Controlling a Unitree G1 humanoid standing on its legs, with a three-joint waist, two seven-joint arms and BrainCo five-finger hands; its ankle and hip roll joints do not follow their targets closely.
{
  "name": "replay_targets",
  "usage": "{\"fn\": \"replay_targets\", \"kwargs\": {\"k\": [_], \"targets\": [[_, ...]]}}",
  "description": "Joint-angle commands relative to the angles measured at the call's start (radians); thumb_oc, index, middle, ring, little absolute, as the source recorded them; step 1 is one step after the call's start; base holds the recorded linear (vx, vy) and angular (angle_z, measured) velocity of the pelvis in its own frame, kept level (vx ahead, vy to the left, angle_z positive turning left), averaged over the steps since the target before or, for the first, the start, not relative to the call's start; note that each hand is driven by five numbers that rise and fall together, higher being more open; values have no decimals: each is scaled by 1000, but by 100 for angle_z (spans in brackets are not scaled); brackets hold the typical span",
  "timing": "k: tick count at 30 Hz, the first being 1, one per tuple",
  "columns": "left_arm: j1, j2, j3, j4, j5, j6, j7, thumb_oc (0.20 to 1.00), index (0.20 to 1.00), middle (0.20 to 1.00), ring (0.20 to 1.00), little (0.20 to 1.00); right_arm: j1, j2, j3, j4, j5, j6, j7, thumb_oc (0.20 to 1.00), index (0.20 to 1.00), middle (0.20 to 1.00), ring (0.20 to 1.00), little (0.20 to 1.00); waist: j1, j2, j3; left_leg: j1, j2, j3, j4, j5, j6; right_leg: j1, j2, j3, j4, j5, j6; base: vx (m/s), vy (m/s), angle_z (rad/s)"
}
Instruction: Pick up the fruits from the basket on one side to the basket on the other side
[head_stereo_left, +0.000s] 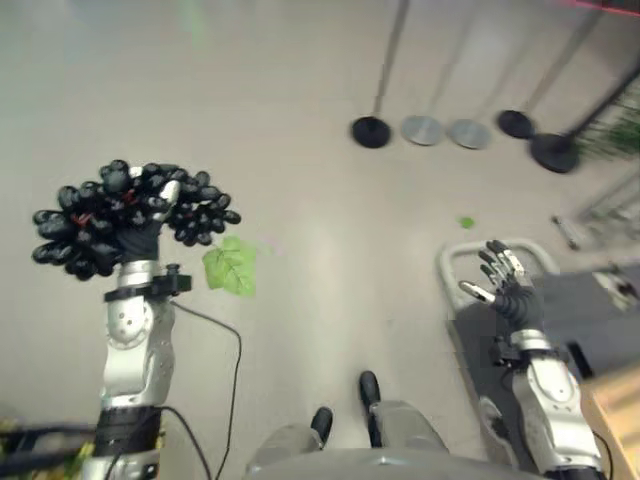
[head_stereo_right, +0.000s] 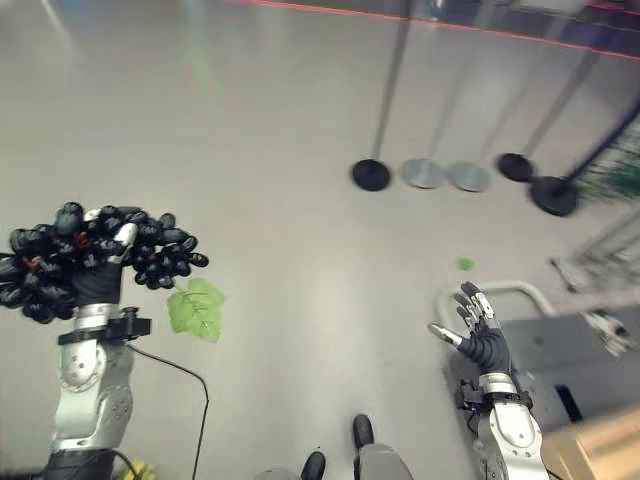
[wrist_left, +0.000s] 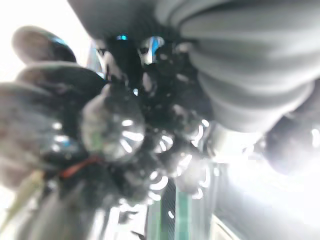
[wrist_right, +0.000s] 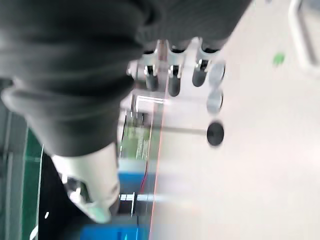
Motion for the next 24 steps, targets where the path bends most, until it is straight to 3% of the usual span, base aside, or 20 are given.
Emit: {"fn": "replay_targets", "kwargs": {"k": [1, 4, 7, 8, 9, 11, 12, 17, 19, 21, 24], "targets": [[18, 74, 45, -148, 36, -75, -19, 200, 200, 200, 200, 200, -66, -29, -23, -49, 70, -70, 23, 1000, 1000, 1000, 1000, 1000, 36, -42, -52, -56, 85, 78, -4, -55, -112, 66, -66, -33, 31, -96, 89, 44, -328, 180], [29, 63, 52, -158, 20, -71, -16, 200, 200, 200, 200, 200, -81, -40, -24, -46, 105, -76, 21, 1000, 1000, 1000, 1000, 1000, 43, -43, -59, -77, 110, 66, 3, -41, -140, 88, -64, -92, 2, -95, 75, 27, -368, 117], [24, 61, 51, -154, 9, -69, -10, 200, 200, 200, 200, 200, -80, -51, -36, -67, 154, -87, 38, 1000, 1000, 1000, 1000, 1000, 38, -30, -42, -130, 181, 100, -39, 29, -177, 115, -47, -174, -20, -117, 55, -145, -307, 133], [-8, 54, 32, -143, -7, -74, 5, 200, 200, 200, 200, 200, -95, -64, -50, -76, 152, -98, 20, 1000, 1000, 1000, 1000, 1000, 25, -19, -13, -207, 205, 213, -56, 96, -190, 125, -66, -237, -37, -127, 53, -224, -196, 170], [-10, 54, 32, -143, -6, -74, 5, 200, 200, 200, 200, 200, -97, -64, -51, -76, 152, -98, 20, 1000, 1000, 1000, 1000, 1000, 23, -18, -14, -213, 204, 211, -56, 102, -190, 120, -67, -239, -39, -122, 54, -230, -127, 194], [-26, 50, 28, -130, -8, -74, 6, 200, 200, 200, 200, 200, -130, -75, -63, -76, 152, -104, -3, 1000, 1000, 1000, 1000, 1000, 18, -18, -15, -232, 231, 409, -18, 70, -171, 128, -99, -317, -61, -106, 69, -125, -115, 177], [-25, 49, 27, -131, -17, -73, -3, 200, 200, 200, 200, 200, -136, -75, -66, -82, 153, -105, -6, 1000, 1000, 1000, 1000, 1000, 17, -17, -21, -227, 247, 476, 7, 48, -163, 134, -108, -354, -78, -100, 67, -97, -132, 129], [10, 40, 46, -130, -29, -70, -24, 200, 200, 200, 200, 200, -128, -60, -66, -102, 149, -103, 3, 1000, 1000, 1000, 1000, 1000, 33, -21, -49, -134, 294, 562, 30, -22, -176, 195, -142, -495, -113, -111, 49, -8, -49, 95], [21, 40, 57, -126, -24, -70, -21, 200, 200, 200, 200, 200, -126, -57, -65, -104, 149, -103, 7, 1000, 1000, 1000, 1000, 1000, 36, -23, -55, -112, 317, 580, 22, -21, -181, 206, -147, -519, -116, -109, 46, 25, 31, 111], [20, 39, 62, -114, -24, -74, -5, 200, 200, 200, 200, 200, -135, -50, -59, -108, 153, -105, 2, 1000, 1000, 1000, 1000, 1000, 40, -17, -77, -68, 394, 667, -16, -6, -212, 242, -159, -585, -118, -125, 53, 105, 109, 113], [22, 41, 59, -103, -11, -75, 12, 200, 200, 200, 200, 200, -145, -51, -47, -102, 143, -107, -11, 1000, 1000, 1000, 1000, 1000, 41, -11, -73, -55, 447, 749, -21, 29, -237, 265, -177, -648, -116, -114, 55, 36, 172, 133]]}}
